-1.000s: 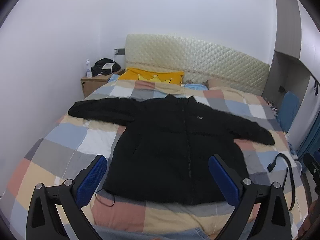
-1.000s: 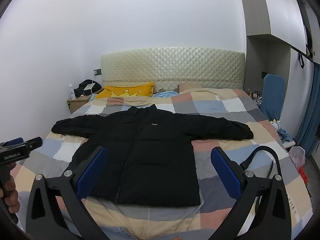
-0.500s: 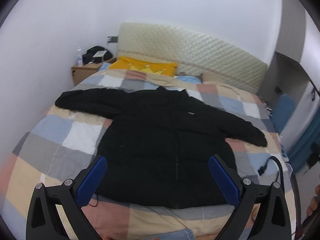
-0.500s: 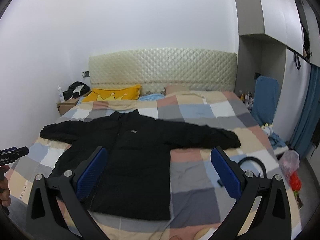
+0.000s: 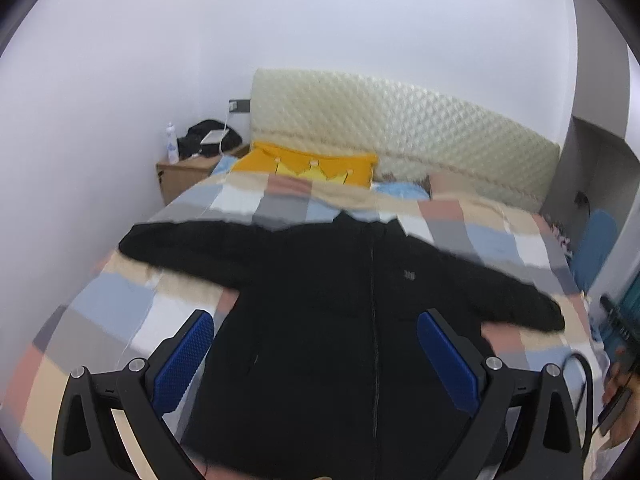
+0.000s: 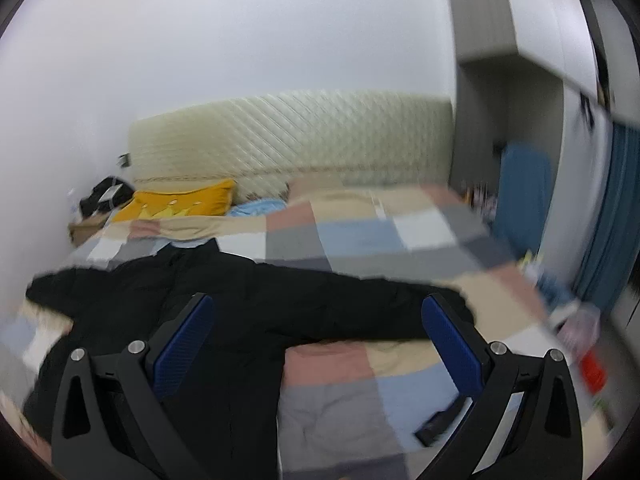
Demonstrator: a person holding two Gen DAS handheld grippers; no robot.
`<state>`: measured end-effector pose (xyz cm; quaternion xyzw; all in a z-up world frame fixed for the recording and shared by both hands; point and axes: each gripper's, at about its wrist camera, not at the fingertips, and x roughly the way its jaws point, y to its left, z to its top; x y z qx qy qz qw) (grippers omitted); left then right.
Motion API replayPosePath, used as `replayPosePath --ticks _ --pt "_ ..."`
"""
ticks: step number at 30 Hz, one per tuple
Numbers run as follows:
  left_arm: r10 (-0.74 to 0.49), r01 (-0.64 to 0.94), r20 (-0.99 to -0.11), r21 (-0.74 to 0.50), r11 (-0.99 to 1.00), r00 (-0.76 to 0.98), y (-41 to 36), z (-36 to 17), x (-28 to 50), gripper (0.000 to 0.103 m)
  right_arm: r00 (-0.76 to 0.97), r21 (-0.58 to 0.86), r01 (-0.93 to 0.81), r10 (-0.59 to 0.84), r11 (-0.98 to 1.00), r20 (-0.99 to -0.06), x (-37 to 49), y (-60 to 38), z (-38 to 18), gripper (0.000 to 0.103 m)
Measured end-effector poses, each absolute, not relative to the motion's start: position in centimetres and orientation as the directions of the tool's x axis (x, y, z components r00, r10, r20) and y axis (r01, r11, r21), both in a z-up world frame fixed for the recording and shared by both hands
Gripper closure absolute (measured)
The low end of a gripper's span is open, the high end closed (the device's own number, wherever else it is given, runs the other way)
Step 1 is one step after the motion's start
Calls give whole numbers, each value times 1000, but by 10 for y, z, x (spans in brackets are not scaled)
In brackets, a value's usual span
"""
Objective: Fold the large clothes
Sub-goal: 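Grasp the jacket sleeve cuff nearest the right tool with the right tool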
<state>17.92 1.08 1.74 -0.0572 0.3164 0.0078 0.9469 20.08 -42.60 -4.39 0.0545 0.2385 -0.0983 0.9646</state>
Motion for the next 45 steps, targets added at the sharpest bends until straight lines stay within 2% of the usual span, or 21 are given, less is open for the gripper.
replayPosePath --ticks 2,5,11,13,15,18,21,26,28,31,36,39,41,43,45 --pt "-67 -6 -580 -122 993 812 9 9 209 0 852 108 266 -181 958 -490 231 -452 -67 2" --pt "-33 -29 -556 -102 994 831 12 -17 260 0 839 179 337 -208 924 -502 268 -489 -98 4" --pt "-15 -99 -600 -156 983 800 27 -89 357 0 786 245 501 -318 830 -530 328 -567 -171 4" --pt "15 -125 -621 -134 983 783 29 -115 392 0 761 261 565 -371 782 -532 335 -597 -189 13" --pt "42 -139 -636 -103 985 771 26 -131 417 0 717 303 644 -415 703 -560 336 -637 -206 15" --pt "69 -154 -612 -87 984 788 22 -148 448 0 678 346 702 -437 623 -590 333 -680 -224 15" --pt "59 -151 -632 -93 984 773 14 -168 479 0 675 409 715 -405 567 -617 337 -708 -244 15" --pt "72 -161 -666 -73 984 743 -2 -186 504 0 672 493 729 -357 475 -648 343 -724 -272 15" --pt "71 -153 -675 -63 986 735 -4 -187 512 0 635 468 762 -372 448 -677 350 -724 -276 15" --pt "98 -161 -656 -36 986 748 0 -184 517 0 639 472 763 -403 442 -656 358 -731 -274 15" --pt "106 -164 -648 -30 986 754 10 -192 517 0 555 395 820 -405 415 -727 373 -740 -296 14" --pt "92 -172 -670 -55 983 737 13 -205 508 0 581 448 809 -401 380 -709 368 -744 -312 14" --pt "52 -160 -695 -92 983 718 12 -218 497 0 582 429 807 -421 405 -696 370 -745 -313 19" --pt "54 -130 -719 -50 990 693 7 -227 487 0 582 416 805 -430 423 -690 371 -747 -309 51" --pt "88 -127 -722 0 992 686 3 -230 478 0 593 423 796 -420 433 -687 373 -750 -304 71"
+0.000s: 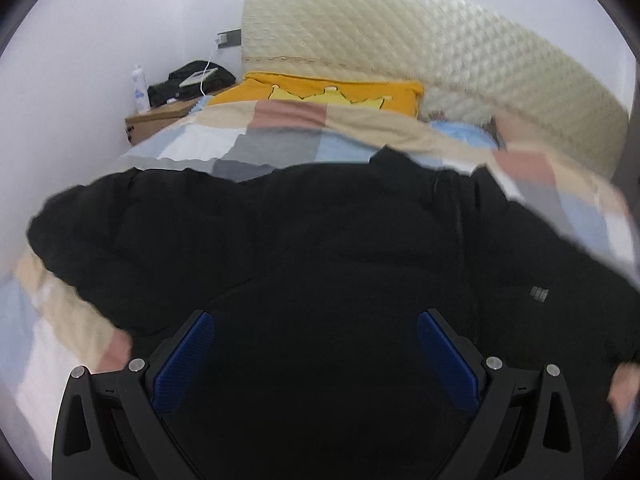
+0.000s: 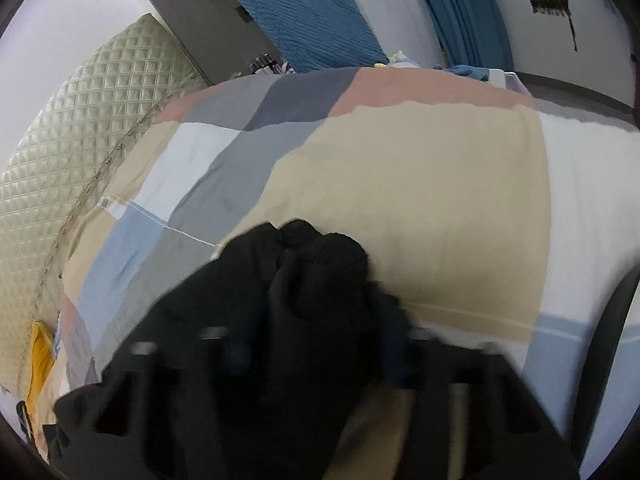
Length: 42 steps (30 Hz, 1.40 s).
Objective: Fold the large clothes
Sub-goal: 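Grasp the jacket sleeve cuff nearest the right tool with the right tool, then lift the held sleeve and fold it across the jacket body with the right tool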
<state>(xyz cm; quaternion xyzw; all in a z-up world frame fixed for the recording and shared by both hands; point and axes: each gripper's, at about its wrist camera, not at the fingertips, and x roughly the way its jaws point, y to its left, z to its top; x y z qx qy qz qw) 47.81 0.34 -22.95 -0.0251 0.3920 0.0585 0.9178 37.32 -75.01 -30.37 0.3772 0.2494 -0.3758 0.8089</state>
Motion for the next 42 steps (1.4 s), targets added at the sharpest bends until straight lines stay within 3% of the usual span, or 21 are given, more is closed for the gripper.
replayPosePath --ticks 3,6,13,19,26,32,38,42 --pt "88 -127 -708 -2 992 701 7 -223 463 0 650 456 753 -428 474 -628 369 -744 -282 89" --pt "61 -127 -708 -40 991 703 15 -215 452 0 672 450 736 -461 506 -580 363 -731 -248 91" --pt "-13 -76 -687 -100 992 726 29 -197 404 0 705 465 708 -505 531 -498 343 -713 -166 92" --pt "33 -93 -612 -66 994 790 45 -163 354 0 748 442 663 -525 604 -405 341 -674 -107 92" --pt "46 -73 -582 -23 997 812 64 -136 298 0 787 408 617 -516 673 -338 324 -628 -59 92" --pt "55 -96 -491 -59 994 869 90 -112 247 0 835 378 549 -472 745 -282 317 -569 -11 92" --pt "21 -79 -500 -95 992 866 112 -119 240 0 881 311 471 -422 825 -216 333 -484 47 92" --pt "101 -131 -521 -20 991 848 118 -133 252 0 906 268 418 -380 868 -184 349 -420 69 91"
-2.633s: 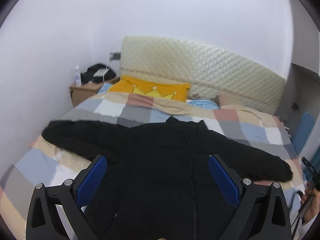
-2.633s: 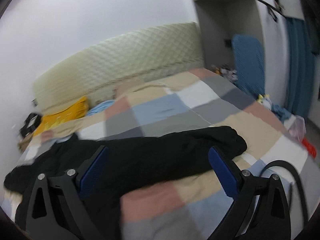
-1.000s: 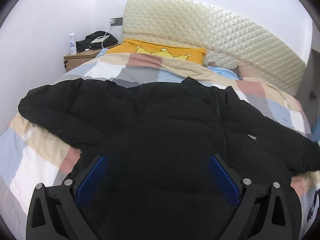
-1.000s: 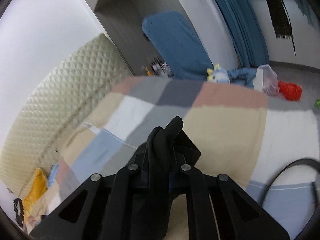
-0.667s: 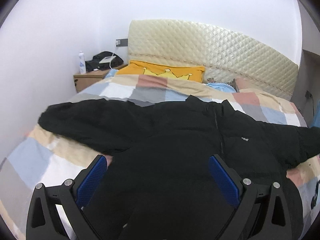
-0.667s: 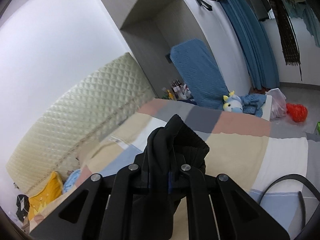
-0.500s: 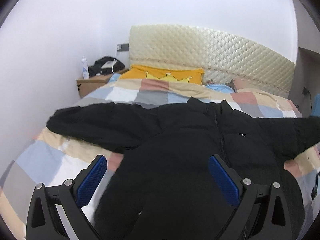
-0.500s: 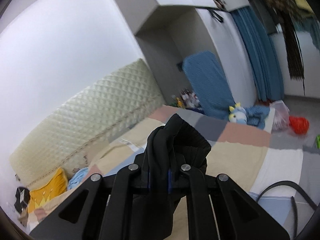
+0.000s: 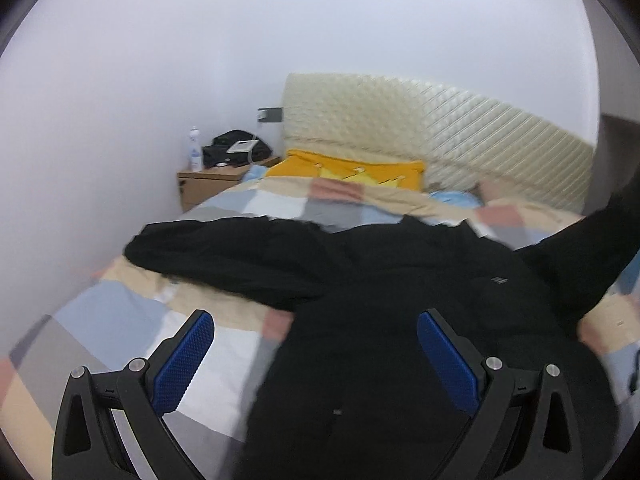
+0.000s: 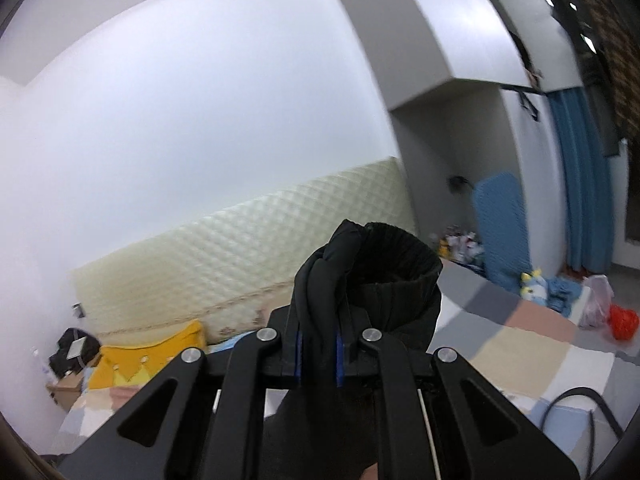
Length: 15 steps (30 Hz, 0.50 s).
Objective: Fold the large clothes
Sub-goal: 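Lift the held sleeve and fold it across the jacket body with the right tool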
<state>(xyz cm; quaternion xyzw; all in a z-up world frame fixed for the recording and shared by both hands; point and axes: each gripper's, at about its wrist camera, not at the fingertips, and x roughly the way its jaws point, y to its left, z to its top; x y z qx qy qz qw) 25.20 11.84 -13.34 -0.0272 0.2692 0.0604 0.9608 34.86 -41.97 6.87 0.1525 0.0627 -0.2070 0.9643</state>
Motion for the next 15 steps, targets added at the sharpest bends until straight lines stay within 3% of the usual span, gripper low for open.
replayPosePath --ticks 7,11,15 --pt "37 -108 -558 -95 990 829 136 -147 257 0 954 199 286 -260 937 -148 378 -298 72 90" --pt "70 -130 -559 -69 989 826 143 -149 256 0 968 108 210 -191 972 -164 400 -225 50 90" --pt "76 -147 -548 -87 985 833 151 -145 256 0 976 122 116 -90 986 -200 417 -171 18 90"
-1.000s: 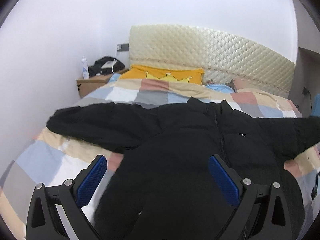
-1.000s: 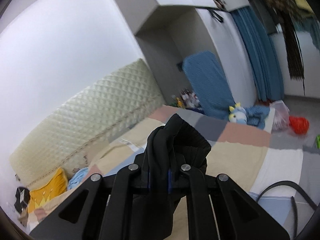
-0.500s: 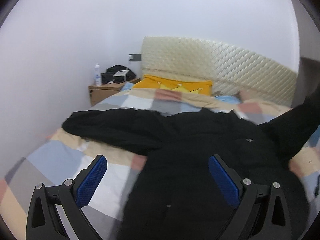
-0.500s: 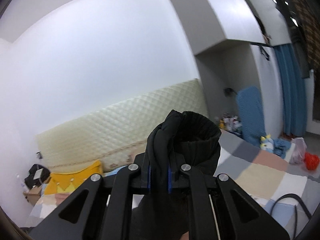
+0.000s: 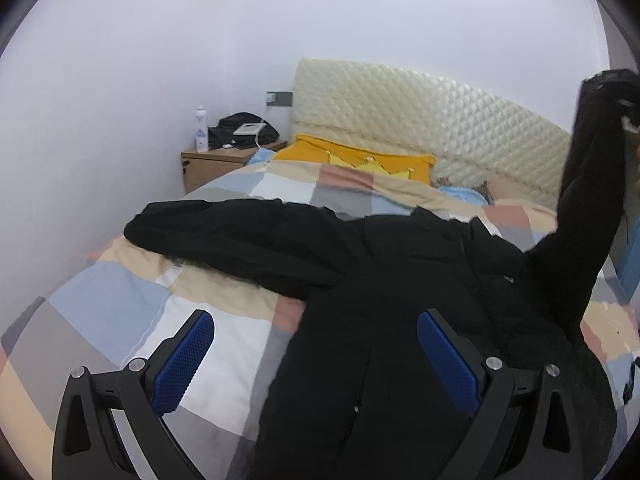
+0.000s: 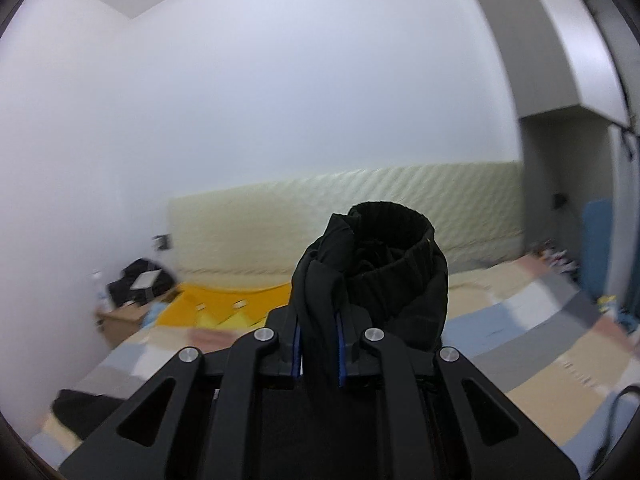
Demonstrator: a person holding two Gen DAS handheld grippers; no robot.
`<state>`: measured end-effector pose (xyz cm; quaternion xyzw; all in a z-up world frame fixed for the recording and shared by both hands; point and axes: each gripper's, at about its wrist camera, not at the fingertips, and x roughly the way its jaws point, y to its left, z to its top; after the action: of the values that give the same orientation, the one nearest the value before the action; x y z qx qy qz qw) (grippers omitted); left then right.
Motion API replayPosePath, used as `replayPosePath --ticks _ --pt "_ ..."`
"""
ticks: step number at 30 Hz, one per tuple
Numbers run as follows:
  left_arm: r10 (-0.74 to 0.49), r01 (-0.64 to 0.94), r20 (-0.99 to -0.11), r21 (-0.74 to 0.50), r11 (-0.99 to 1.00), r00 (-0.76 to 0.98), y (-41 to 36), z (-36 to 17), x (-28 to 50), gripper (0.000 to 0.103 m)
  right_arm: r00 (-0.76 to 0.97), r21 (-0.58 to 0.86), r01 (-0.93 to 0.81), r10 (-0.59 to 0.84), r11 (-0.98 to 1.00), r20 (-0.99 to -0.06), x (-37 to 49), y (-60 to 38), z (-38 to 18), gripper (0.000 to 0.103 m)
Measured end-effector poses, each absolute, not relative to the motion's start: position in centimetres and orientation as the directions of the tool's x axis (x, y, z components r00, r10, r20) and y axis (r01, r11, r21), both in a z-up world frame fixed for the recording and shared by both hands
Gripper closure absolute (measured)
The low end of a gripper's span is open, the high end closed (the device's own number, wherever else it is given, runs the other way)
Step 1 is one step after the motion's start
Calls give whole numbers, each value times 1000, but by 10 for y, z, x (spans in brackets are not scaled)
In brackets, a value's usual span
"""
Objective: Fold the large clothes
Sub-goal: 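Lift the held sleeve and fold it across the jacket body with the right tool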
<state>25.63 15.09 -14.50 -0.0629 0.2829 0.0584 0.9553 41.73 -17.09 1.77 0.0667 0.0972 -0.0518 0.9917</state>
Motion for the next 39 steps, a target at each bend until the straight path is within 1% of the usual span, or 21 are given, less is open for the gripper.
replayPosePath --ticks 6,11,14,17,19,21,23,26,28,29,30,31,32,33,34,39 --pt "121 -191 -541 -74 979 832 169 -151 261 0 960 195 -1 56 981 -276 444 -107 -43 89" --pt "139 -217 -554 -78 973 821 184 -159 270 0 929 230 -66 144 971 -341 457 -72 -95 89" --pt "149 -225 -573 -64 972 806 185 -167 276 0 906 274 -99 200 957 -373 464 -56 -126 86" --pt "146 -223 -581 -63 973 801 185 -171 277 0 878 283 -125 239 951 -416 470 -39 -156 85" --pt "144 -230 -580 -76 970 801 188 -174 277 0 854 299 -148 274 943 -441 477 -27 -176 83" --pt "186 -279 -584 -73 957 790 196 -177 280 0 818 303 -177 311 936 -483 482 -15 -198 82" --pt "195 -305 -589 -93 948 784 203 -179 282 0 782 288 -205 334 935 -527 482 -3 -219 81" --pt "212 -326 -596 -88 941 775 208 -181 284 0 727 270 -232 351 935 -591 483 11 -251 77" --pt "218 -327 -599 -76 942 770 207 -184 286 0 694 307 -240 384 921 -609 486 13 -264 70" --pt "225 -330 -599 -69 942 769 207 -185 286 0 691 317 -238 389 918 -609 483 9 -265 70" --pt "228 -332 -596 -67 941 770 206 -185 286 0 692 324 -239 395 915 -604 481 8 -265 63" --pt "231 -334 -594 -68 940 770 206 -185 286 0 693 336 -250 410 908 -592 480 8 -262 51" --pt "229 -335 -596 -71 940 769 206 -185 286 0 692 346 -262 425 901 -584 478 10 -259 43" --pt "224 -332 -599 -75 940 769 206 -185 286 0 689 351 -274 438 895 -577 477 11 -254 27" --pt "216 -328 -601 -81 941 770 206 -186 286 0 689 351 -292 450 890 -568 474 13 -248 22" --pt "214 -309 -591 -63 949 778 201 -184 284 0 707 300 -347 458 889 -540 450 18 -218 22"
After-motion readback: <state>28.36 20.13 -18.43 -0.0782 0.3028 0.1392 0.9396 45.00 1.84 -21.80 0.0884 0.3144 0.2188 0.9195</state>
